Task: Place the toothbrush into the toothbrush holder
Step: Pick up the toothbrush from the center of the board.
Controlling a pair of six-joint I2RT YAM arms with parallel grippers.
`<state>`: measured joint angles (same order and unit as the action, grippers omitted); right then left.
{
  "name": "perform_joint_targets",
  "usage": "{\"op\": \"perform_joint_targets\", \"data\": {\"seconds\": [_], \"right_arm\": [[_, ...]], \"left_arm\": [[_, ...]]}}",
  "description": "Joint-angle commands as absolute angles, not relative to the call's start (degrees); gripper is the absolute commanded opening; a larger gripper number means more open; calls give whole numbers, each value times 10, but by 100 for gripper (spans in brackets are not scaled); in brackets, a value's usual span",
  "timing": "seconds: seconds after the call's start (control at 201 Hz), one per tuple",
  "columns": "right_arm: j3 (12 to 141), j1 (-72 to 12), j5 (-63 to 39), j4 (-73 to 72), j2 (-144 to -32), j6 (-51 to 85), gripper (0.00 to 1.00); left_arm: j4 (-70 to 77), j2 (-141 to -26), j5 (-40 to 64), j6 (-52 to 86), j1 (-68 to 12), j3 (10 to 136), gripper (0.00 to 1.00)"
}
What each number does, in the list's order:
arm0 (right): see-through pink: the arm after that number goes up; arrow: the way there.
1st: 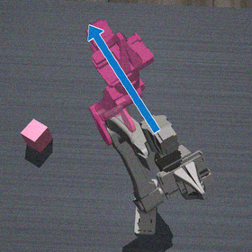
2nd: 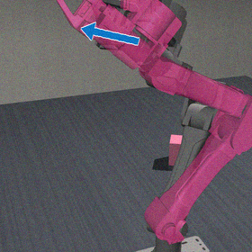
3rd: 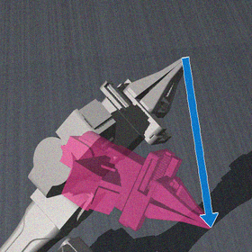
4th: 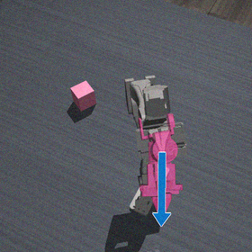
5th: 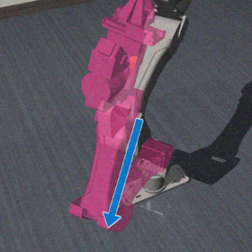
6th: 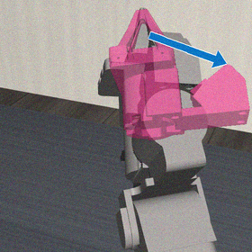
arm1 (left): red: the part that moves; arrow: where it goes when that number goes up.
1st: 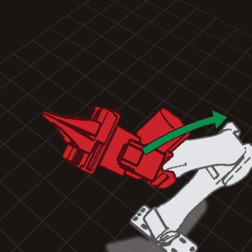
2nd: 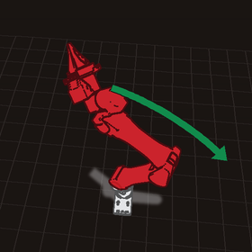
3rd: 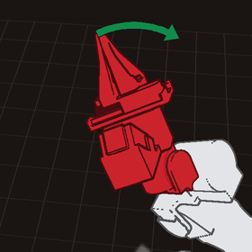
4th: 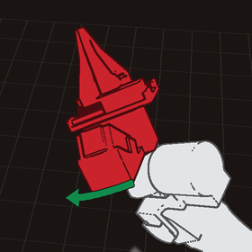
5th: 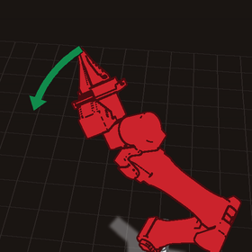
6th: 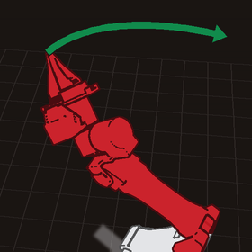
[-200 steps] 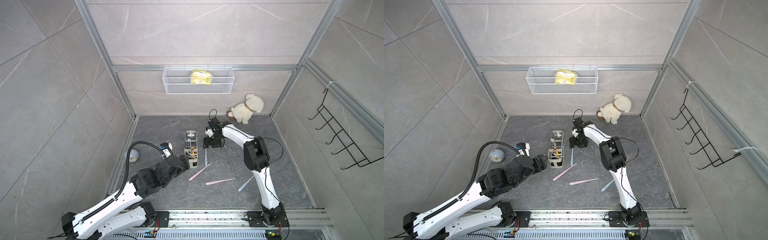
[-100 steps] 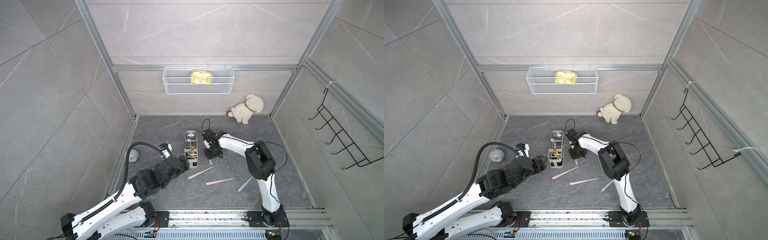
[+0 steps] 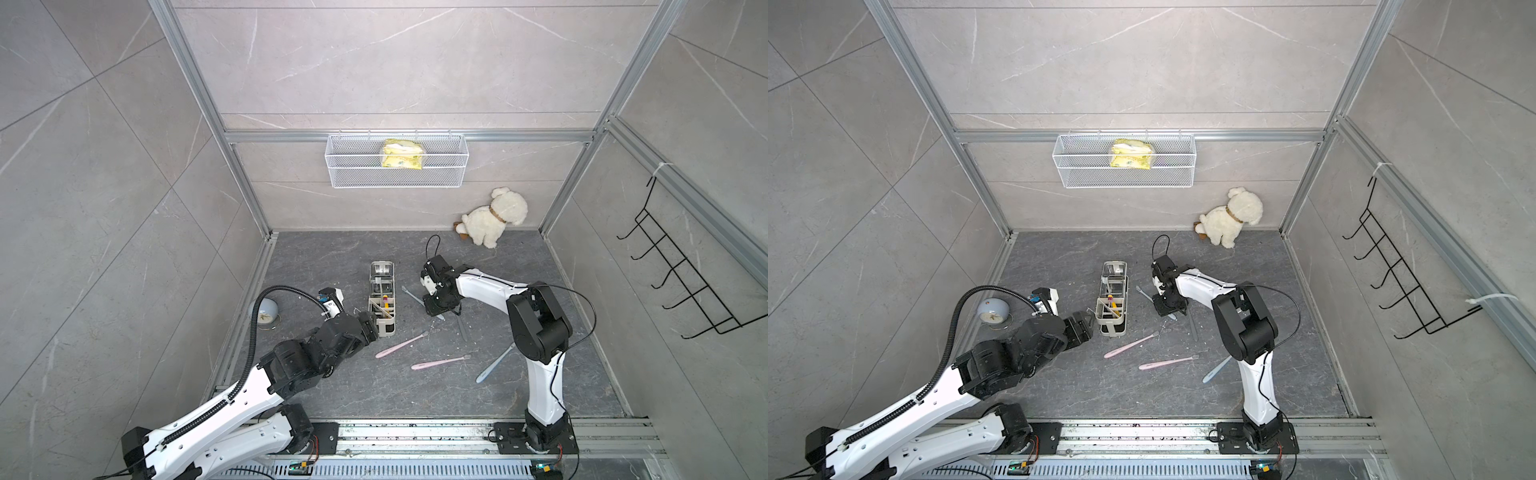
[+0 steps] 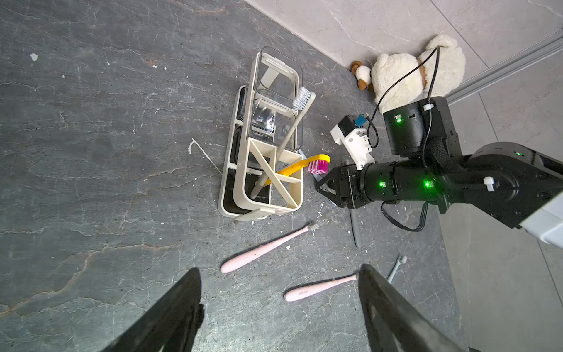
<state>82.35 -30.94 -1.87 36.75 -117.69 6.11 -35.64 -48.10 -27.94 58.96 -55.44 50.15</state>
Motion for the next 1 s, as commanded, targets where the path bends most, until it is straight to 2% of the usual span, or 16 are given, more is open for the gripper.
{"op": "perform_joint_targets", "data": {"seconds": [0.0, 0.11, 0.249, 0.996], "right_arm": [[769, -322, -2, 405, -1207, 69, 31], [744, -323, 4, 390, -1197, 87, 21], [713, -324, -9, 367, -1166, 104, 16], [562, -324, -113, 320, -928, 177, 15]], "left_arm": [[-338, -486, -281, 598, -552, 503, 81], [-333, -490, -279, 598, -552, 503, 81], [-330, -494, -277, 598, -552, 502, 81], [-192, -610, -228, 591, -566, 524, 81]]}}
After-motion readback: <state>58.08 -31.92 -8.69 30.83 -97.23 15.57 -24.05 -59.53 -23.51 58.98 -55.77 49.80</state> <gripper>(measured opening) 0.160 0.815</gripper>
